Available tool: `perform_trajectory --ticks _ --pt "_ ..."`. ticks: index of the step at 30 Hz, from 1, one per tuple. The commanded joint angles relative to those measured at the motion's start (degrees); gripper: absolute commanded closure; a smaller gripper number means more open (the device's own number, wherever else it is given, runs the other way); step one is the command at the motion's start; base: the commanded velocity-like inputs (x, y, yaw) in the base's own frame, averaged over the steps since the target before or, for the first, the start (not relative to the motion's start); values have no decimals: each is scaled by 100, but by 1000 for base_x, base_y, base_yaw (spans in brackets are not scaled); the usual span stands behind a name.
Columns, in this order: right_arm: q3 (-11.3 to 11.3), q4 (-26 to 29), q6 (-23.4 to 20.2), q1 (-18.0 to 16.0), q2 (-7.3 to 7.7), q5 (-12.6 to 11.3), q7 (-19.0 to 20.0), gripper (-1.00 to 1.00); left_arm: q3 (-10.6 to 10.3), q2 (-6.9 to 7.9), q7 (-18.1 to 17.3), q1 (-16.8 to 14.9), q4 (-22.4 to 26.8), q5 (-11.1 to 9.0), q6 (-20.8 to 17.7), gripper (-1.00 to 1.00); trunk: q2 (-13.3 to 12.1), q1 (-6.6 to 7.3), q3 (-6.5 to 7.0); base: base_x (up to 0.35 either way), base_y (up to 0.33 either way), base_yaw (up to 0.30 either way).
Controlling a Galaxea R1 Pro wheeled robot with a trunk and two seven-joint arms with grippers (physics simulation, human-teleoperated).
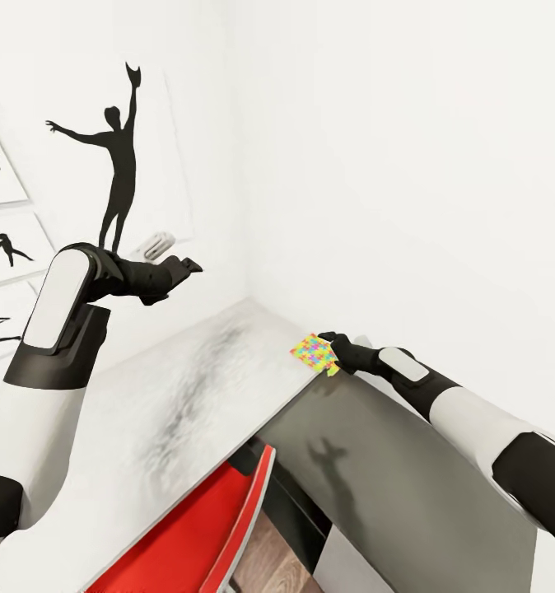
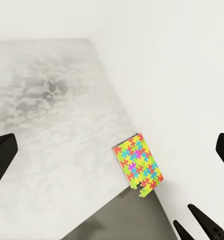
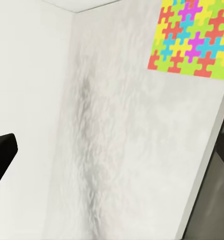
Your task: Put all the toys in the child's room - the three board games (two on the bed and one on the table), the two jigsaw puzzles on the table, and the tennis ball on the table - inside the toy box on the table in the child's room.
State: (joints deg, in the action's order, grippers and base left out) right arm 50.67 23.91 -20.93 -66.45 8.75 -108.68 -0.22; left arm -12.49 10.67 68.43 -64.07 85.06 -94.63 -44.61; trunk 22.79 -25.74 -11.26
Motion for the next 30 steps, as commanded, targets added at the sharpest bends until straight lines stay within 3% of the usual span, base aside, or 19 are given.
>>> perform_trajectory --ticks 1,16,30 --pt "32 6 -2 -8 6 -32 -2 -100 -6 3 50 -9 3 -39 -22 -100 13 -4 -12 0 3 77" --pt "31 0 5 -8 7 -33 -11 -100 -8 -2 49 -9 -4 -39 -18 -100 13 -4 -12 0 1 45" --pt "31 -6 -10 -8 35 -35 2 -100 -15 -16 48 -9 -24 -31 -15 -100 13 -4 -14 0 0 228"
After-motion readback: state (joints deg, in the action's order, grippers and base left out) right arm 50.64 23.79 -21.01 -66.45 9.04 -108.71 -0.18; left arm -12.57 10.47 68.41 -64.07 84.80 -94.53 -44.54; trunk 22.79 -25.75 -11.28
